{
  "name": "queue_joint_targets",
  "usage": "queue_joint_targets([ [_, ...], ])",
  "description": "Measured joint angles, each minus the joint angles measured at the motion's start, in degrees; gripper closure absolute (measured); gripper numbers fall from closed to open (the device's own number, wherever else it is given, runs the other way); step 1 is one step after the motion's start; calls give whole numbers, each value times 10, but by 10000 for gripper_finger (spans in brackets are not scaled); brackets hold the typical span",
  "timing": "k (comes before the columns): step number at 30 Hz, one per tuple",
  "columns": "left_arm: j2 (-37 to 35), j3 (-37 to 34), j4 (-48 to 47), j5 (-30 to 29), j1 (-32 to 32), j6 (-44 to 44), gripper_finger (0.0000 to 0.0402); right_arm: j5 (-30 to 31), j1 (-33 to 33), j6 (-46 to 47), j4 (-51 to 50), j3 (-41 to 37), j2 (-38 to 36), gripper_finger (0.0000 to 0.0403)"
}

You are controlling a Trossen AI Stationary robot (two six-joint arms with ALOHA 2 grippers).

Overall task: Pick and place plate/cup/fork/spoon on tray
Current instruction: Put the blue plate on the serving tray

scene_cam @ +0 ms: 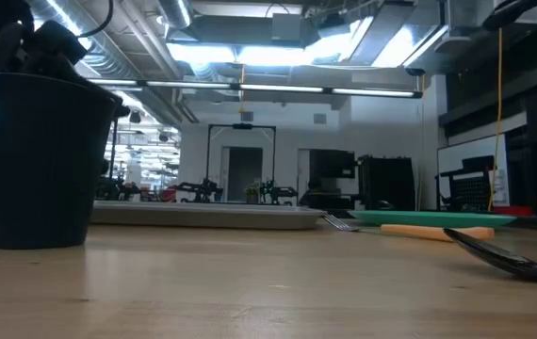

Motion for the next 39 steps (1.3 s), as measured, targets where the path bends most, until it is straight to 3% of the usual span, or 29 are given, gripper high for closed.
queue_joint_targets([
  [3,0,0,33,-11,0,0,280,38,24,-28,-9,18,59,344],
  [8,0,0,78,-18,0,0,280,17,49,-77,-54,110,184,344],
  [11,0,0,105,-41,0,0,280,7,57,-106,-174,196,265,344],
  [13,0,0,118,-43,0,0,280,26,57,-124,-309,258,311,344],
  [17,0,0,120,-33,0,0,280,180,57,-123,-590,358,401,344],
  [21,0,0,103,-22,0,-2,280,340,56,-84,-760,387,475,344],
  [23,0,0,101,-15,0,-2,280,379,56,-47,-795,386,501,344],
  [26,0,0,98,-14,0,-2,280,390,56,-1,-820,381,536,344],
  [34,0,0,98,-14,0,-2,280,372,57,-48,-816,351,607,344],
  [39,0,0,96,-14,0,-2,280,371,57,-22,-817,333,633,344],
])
